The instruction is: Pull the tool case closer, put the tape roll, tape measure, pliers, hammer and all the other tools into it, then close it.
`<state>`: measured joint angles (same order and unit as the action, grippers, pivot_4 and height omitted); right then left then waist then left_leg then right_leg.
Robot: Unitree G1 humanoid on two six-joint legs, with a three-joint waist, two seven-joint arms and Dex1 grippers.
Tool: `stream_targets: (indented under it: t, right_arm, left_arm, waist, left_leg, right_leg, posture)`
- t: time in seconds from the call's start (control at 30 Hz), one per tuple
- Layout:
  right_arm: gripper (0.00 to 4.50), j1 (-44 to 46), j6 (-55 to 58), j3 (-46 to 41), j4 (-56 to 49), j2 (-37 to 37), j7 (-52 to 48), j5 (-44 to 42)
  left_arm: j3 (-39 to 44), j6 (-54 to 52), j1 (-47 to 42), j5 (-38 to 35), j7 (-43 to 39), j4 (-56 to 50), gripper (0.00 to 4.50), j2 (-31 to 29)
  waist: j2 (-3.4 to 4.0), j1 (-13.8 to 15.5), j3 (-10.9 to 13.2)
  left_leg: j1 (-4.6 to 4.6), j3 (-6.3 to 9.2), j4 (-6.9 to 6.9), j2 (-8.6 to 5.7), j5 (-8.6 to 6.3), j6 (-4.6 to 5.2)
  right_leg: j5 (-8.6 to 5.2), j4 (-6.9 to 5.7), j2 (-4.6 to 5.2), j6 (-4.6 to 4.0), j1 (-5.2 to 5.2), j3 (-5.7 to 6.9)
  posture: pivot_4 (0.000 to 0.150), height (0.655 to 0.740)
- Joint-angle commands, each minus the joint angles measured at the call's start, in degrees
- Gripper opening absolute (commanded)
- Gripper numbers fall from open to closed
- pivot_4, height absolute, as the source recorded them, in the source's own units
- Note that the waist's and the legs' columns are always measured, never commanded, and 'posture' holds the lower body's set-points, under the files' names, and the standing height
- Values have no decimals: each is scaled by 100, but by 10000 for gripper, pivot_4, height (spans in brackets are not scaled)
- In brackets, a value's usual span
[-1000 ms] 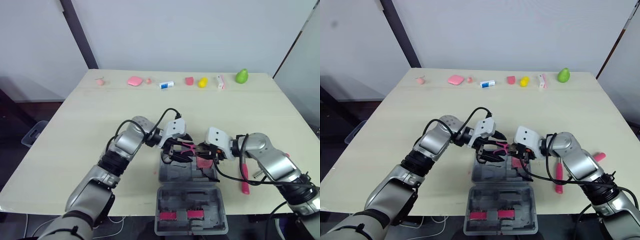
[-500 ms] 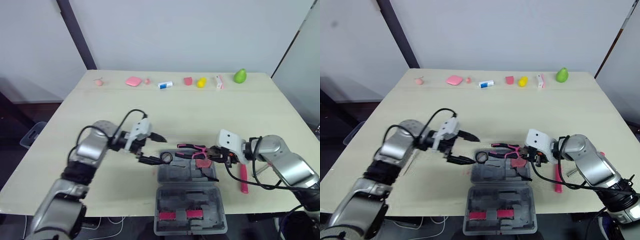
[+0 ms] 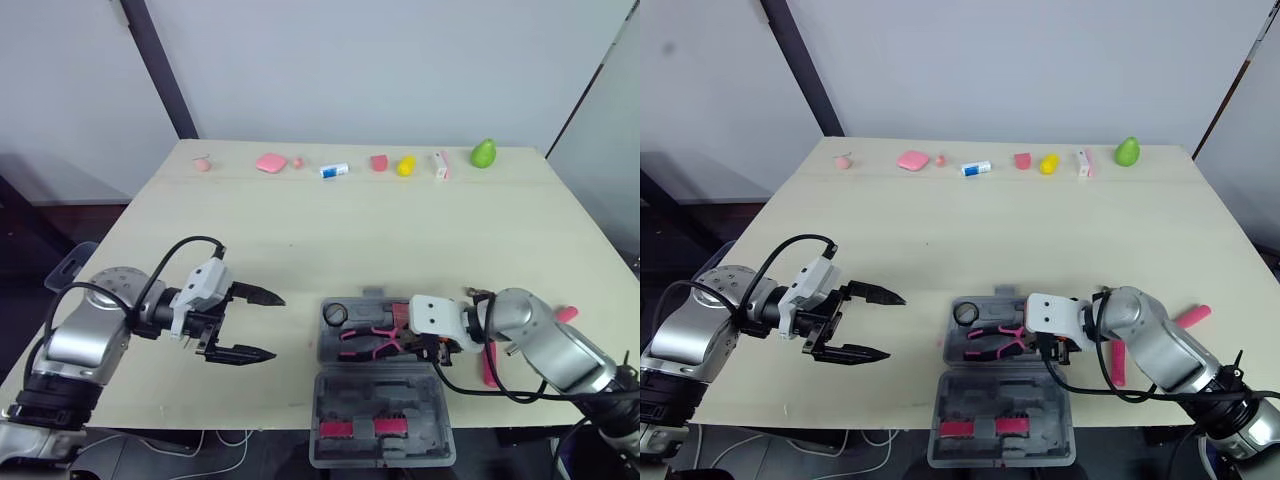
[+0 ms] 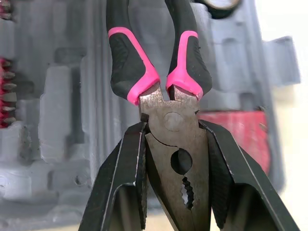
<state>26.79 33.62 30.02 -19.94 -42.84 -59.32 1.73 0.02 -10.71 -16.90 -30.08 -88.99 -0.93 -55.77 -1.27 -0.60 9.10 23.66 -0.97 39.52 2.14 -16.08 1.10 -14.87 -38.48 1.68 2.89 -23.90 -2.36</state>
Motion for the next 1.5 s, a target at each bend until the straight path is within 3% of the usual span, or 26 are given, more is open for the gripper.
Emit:
stream_targets:
  t: [0.03, 0.67, 0.9, 1.1, 1.23, 1.33, 1.5]
  right_arm:
    - [10417, 295, 34, 141, 42, 225, 129, 294]
    - [10417, 354, -125, 404, 649, 887, 241, 755]
    - [43240, 293, -299, 259, 735, 861, 269, 731]
    - [44277, 163, -289, -192, 608, 961, 158, 228]
    - [44277, -26, -630, -718, 733, 1411, 299, -408]
    - [32655, -171, -1216, -947, 985, 1659, 260, -694]
    - [6660, -303, -1735, -959, 1510, 1807, 318, -707]
  left_arm:
    - [220, 16, 6, -194, -289, -332, 44489, -140]
    - [319, -193, 261, -416, -202, -520, 44489, -248]
    - [336, -231, 278, -415, -136, -447, 45000, -196]
    - [368, -216, 311, -395, -152, -424, 45000, -227]
    - [377, -185, 344, -380, -134, -403, 45000, -212]
    - [373, -146, 372, -358, -108, -394, 45000, -183]
    - [365, -120, 399, -335, -56, -397, 45000, -113]
  waist:
    - [0, -10, 0]
    - [3, -15, 2]
    - [3, -17, 2]
    - [3, -16, 2]
    - [3, -25, 2]
    - [3, -23, 2]
    - [3, -8, 2]
  left_leg:
    - [-2, -1, 3, 0, 0, 0]
    - [-8, -7, 6, 2, 1, -1]
    - [-8, -9, 6, 2, 1, -1]
    - [-8, -10, 6, 2, 1, -1]
    - [-9, -9, 6, 3, 0, -1]
    - [-11, -11, 6, 4, 1, -1]
    - [-11, -12, 6, 3, 1, -1]
  right_leg:
    - [0, -5, 0, -1, 0, -1]
    - [-3, -32, -8, -6, -11, -8]
    - [-3, -32, -8, -6, -11, -10]
    - [-3, -31, -8, -6, -11, -10]
    - [-3, -32, -9, -6, -11, -11]
    - [-3, -35, -11, -6, -10, -13]
    - [-3, -32, -8, -5, -8, -13]
  posture:
    - [1500, 7400]
    - [1500, 7400]
    - [1500, 7400]
    - [1500, 7400]
    - [1500, 7400]
    - [1500, 7400]
    - [1500, 7400]
